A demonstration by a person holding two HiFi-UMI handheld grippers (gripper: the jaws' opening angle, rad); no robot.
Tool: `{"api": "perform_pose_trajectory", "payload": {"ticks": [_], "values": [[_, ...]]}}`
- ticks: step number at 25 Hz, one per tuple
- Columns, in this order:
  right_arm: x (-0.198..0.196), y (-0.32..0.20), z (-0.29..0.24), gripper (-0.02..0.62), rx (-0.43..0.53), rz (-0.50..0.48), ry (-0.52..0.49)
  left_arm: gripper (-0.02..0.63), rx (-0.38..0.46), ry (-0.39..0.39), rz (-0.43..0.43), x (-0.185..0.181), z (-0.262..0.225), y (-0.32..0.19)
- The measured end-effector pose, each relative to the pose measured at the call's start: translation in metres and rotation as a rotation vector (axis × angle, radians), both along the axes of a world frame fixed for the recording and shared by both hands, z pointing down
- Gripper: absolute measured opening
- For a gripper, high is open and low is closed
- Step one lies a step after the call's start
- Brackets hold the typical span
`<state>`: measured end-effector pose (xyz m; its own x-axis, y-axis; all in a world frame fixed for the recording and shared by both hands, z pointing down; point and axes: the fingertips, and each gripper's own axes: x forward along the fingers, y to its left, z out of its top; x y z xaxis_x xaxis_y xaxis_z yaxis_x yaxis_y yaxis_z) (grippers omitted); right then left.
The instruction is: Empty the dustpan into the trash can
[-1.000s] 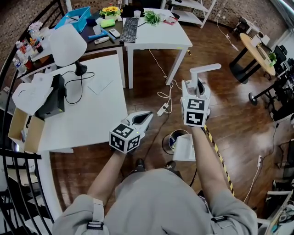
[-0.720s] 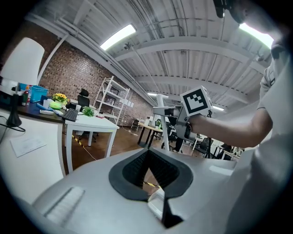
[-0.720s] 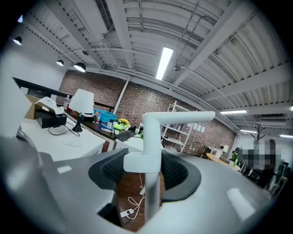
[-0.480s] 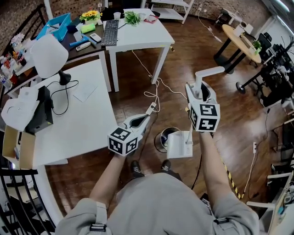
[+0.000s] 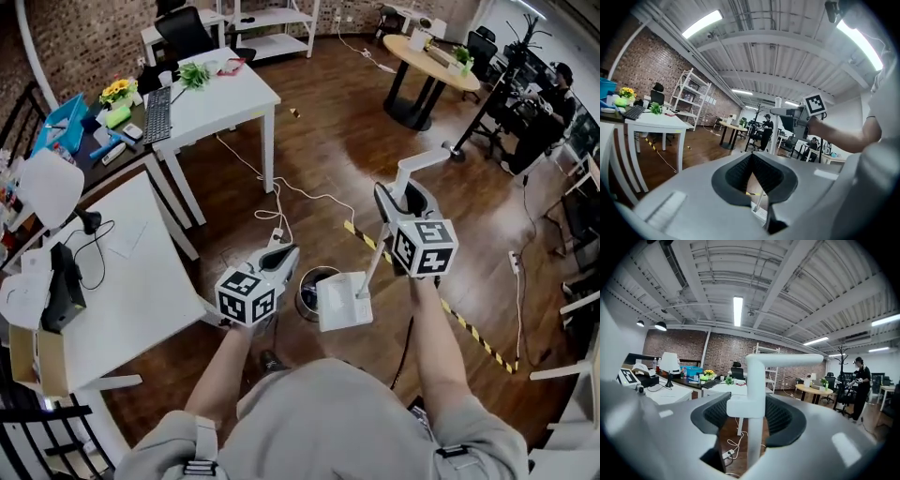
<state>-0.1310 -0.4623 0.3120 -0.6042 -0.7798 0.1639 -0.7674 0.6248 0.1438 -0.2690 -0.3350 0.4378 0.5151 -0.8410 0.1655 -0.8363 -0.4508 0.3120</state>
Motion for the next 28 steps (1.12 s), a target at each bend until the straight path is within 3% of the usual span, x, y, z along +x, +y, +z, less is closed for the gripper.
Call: {"api": "perform_pose_trajectory", "payload": {"ticks": [5, 10, 15, 22, 28], "values": [[0.090, 0.002, -0.005, 0.212, -0.022, 0.044, -0.108, 0.005, -0.014, -0.025, 0.060, 0.077, -0.003, -0.012], [0.168, 0.013, -0.044, 0.212, 0.040, 0.073, -0.216, 0.005, -0.004, -0.053, 0.122, 0.148, -0.005, -0.018], [0.225, 0.011, -0.078, 0.212, 0.088, 0.104, -0.263, 0.005, -0.013, -0.072, 0.166, 0.201, -0.002, -0.025], [0.289, -0.004, -0.091, 0.212, 0.127, 0.200, -0.260, 0.005, -0.029, -0.087, 0.223, 0.250, 0.003, -0.031], [0.342, -0.013, -0.062, 0.212, 0.113, 0.306, -0.242, 0.005, -0.061, -0.086, 0.254, 0.275, 0.018, -0.037]]}}
